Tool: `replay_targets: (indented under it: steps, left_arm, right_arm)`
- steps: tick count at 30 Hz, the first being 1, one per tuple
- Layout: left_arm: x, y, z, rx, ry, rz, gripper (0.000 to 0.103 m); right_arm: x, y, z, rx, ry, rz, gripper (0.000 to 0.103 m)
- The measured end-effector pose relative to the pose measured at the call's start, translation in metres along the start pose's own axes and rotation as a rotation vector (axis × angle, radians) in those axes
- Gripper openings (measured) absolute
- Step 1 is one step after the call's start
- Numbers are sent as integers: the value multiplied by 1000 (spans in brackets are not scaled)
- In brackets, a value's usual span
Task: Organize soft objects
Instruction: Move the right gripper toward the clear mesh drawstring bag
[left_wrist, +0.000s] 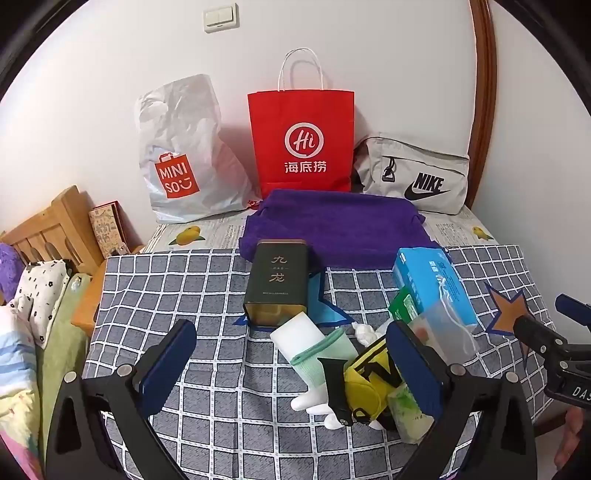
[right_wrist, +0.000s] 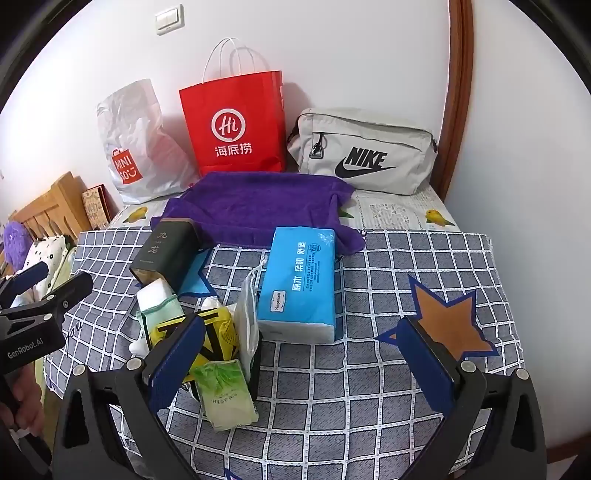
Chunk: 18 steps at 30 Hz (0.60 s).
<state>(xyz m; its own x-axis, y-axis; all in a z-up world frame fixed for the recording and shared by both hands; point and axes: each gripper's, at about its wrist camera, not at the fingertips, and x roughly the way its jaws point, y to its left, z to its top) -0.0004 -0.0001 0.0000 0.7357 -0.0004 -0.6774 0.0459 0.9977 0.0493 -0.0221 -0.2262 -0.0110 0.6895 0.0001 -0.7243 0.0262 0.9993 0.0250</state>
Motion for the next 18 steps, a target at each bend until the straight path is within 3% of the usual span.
replay_targets:
  steps: [18]
  left_arm:
    - [1, -2, -2, -2, -13, -1, 103]
  right_arm:
    - [0, 1, -1, 1, 2, 2, 102]
